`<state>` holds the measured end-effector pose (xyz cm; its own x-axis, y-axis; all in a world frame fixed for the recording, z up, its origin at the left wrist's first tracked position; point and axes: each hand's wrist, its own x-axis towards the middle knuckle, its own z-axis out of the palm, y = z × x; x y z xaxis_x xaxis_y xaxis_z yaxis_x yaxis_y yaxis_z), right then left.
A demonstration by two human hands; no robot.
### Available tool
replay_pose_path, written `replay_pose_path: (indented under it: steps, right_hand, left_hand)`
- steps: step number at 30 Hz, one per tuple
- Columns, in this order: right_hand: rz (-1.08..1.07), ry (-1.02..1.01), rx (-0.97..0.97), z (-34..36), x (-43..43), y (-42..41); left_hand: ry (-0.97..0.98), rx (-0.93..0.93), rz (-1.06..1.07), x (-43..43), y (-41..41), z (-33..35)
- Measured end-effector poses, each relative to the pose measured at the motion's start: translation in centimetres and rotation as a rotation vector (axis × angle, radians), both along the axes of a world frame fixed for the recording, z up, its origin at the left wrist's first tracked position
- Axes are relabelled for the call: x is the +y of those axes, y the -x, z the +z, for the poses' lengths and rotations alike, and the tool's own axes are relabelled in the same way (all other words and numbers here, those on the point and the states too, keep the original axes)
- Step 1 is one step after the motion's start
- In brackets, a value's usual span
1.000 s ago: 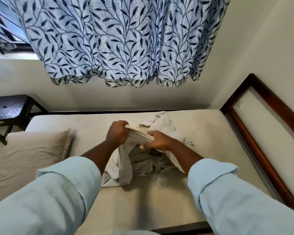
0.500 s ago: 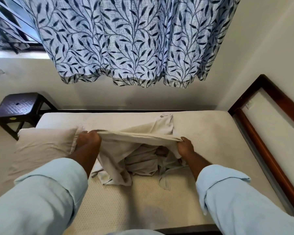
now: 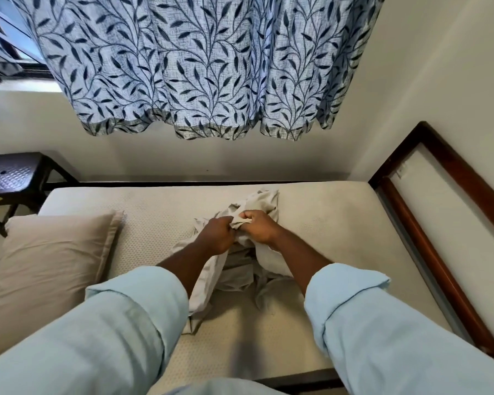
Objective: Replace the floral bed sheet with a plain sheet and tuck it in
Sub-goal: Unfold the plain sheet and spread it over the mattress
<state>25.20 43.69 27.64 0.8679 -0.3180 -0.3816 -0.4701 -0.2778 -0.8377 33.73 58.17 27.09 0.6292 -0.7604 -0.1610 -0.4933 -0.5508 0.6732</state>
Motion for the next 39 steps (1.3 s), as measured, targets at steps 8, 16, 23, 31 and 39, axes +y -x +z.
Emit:
replay_pose_path:
  steps: [8,16,23,31,39]
  right_hand:
    - [0.233,0.356,0.388,-5.6,-3.5,7.8]
    - [-0.163,0.26,0.325,-7.8,-6.0,11.6]
    - [-0.466,-0.055,-0.015,0.8,-5.4,4.5]
    - [0.016,-0.344,-0.074,8.0,-3.6,-0.6]
    - [0.306,0.425,0.425,2.9,-7.3,4.1]
  left_hand:
    - [0.075,-0.17,0.135,3.3,-3.0,0.7]
    - [-0.128,-0.17,0.725,8.2,-6.5,-0.5]
    - [-0.181,-0.081,0.552,7.1,-6.0,-0.4]
    - [0.009,0.029,0.014,-1.4,-1.9,3.0]
    - [0.226,-0.048,0.497,-1.9,-5.6,7.2]
